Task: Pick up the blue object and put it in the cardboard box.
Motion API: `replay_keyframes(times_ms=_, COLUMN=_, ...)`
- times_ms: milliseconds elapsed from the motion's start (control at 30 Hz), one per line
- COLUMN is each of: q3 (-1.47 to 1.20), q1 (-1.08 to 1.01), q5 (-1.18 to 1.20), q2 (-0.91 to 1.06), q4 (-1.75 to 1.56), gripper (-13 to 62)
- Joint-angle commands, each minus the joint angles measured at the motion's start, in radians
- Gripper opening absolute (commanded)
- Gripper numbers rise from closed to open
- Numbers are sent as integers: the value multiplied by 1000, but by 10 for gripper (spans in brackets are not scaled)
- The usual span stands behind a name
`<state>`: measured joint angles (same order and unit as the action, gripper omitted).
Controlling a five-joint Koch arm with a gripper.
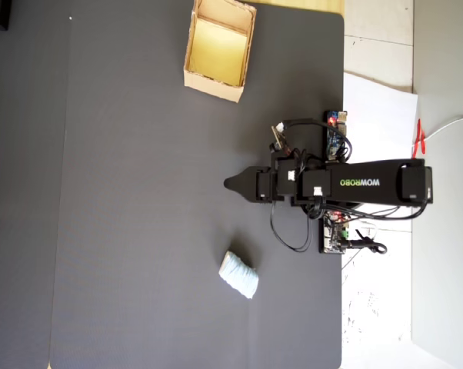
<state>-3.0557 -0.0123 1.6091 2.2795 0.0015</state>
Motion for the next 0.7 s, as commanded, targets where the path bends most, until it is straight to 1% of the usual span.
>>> replay_keyframes(times_ms=0, q3=-61, q1=5, q5=12, q2=87, q4=48, gripper=343)
replay_keyframes(times_ms=467, q3=-61, q1=12, q5=23, q2=87, q4=43, gripper=344)
replay_keyframes(times_ms=667, q3=-61, q1=83, q5=52, q2=87, q4=37, gripper=345)
